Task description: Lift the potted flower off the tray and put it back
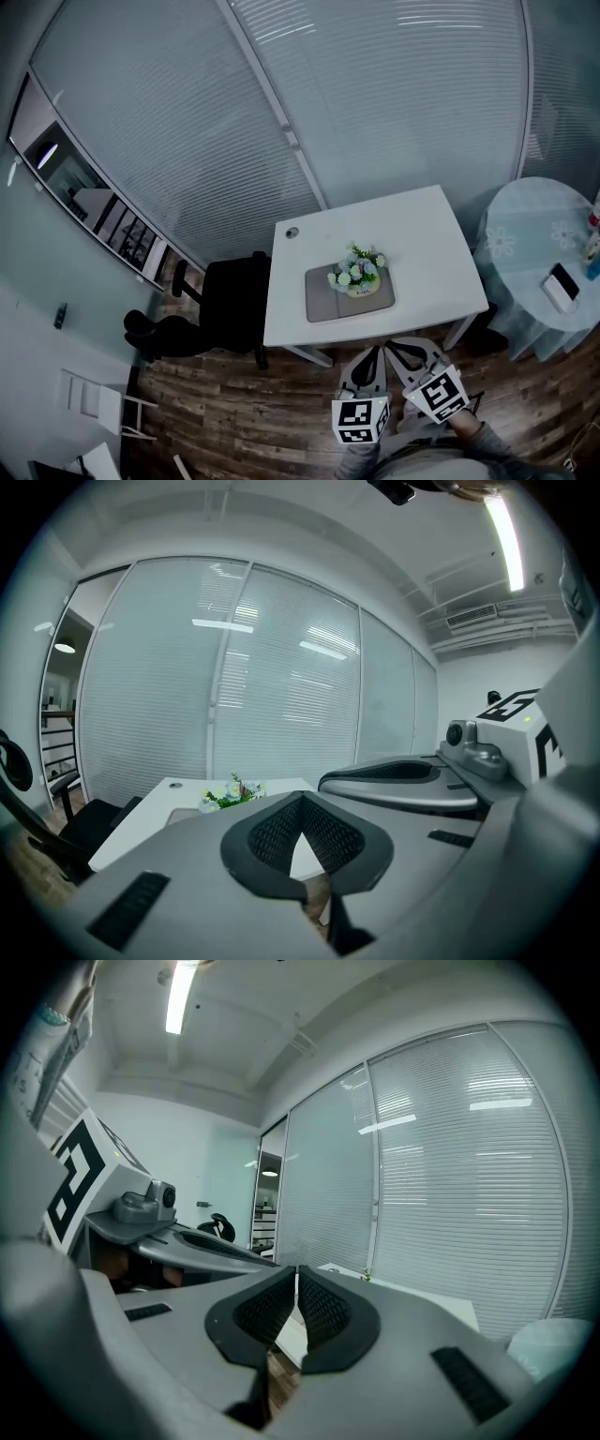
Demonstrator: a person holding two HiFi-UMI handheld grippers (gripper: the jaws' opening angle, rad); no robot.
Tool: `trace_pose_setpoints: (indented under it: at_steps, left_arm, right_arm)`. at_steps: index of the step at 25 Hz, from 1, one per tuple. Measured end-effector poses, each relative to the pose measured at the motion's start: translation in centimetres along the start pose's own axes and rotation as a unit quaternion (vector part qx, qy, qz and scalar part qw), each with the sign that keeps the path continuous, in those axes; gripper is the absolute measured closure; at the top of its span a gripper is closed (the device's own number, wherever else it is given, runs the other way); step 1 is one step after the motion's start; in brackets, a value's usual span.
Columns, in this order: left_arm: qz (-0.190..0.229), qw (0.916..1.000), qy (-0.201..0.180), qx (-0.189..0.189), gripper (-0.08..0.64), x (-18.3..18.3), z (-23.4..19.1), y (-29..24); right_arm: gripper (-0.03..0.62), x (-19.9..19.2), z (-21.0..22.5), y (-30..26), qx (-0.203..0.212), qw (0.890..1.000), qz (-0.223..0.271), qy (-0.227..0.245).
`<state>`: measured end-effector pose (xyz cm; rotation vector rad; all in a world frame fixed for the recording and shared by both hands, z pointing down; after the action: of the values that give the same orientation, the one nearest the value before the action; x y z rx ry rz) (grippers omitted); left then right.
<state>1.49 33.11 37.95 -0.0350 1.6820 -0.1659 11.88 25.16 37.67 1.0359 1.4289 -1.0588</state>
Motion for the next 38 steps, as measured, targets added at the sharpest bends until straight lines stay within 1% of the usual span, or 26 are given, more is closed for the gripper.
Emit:
trace_pose_setpoints:
  at_steps: [3,8,14,17,20,22,31,38]
  left_arm:
    - [0.000,0.9999,0.002,0.012,0.549,-0.1,-0.3,-0.9]
    - [-0.006,0.9997,0.007,0.023,0.549,-0.2,-0.7,-1.8]
    - [-0.011,0.9998,0.009,0.015,0.549,-0.1,-1.4,-3.1]
    - [-0.013,0.9999,0.010,0.002,0.549,0.1,-2.3,-4.2]
    - [-0.012,0.9998,0.008,-0.016,0.549,0.3,-3.7,-5.6]
    - [-0.010,0.9995,0.006,-0.029,0.549,0.6,-4.8,-6.6]
    - [-0.010,0.9960,0.002,-0.089,0.549,2.0,-10.7,-11.4]
    - [-0.009,0.9926,-0.004,-0.121,0.549,2.4,-15.3,-13.9]
  right_arm:
    - [0.570,-0.2,1.2,-0.5,0.006,1.000,-0.002,0.007]
    - [0.569,-0.7,2.5,-1.1,0.007,1.000,-0.002,-0.003]
    - [0.569,-1.0,3.9,-2.0,-0.002,1.000,-0.010,-0.008]
    - [0.569,-0.9,4.5,-3.0,-0.014,1.000,-0.013,-0.008]
    - [0.569,-0.9,4.8,-4.5,-0.029,0.999,-0.017,-0.002]
    - [0.569,-0.8,5.1,-5.6,-0.039,0.999,-0.016,-0.006]
    - [0.571,-0.2,6.3,-11.7,-0.089,0.996,-0.021,-0.005]
    - [0.570,-0.7,6.9,-15.7,-0.132,0.991,-0.029,-0.009]
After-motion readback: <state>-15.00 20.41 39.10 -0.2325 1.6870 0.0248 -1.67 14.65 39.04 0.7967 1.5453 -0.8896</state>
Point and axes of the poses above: the fingertips, and each gripper's own axes: y backward along the fingers, z to its right, x out of its top, the point moved 10 cm from there along y, backward along the fingers, and after that the axes turned 6 degrees about z, right-handed, at the moved point
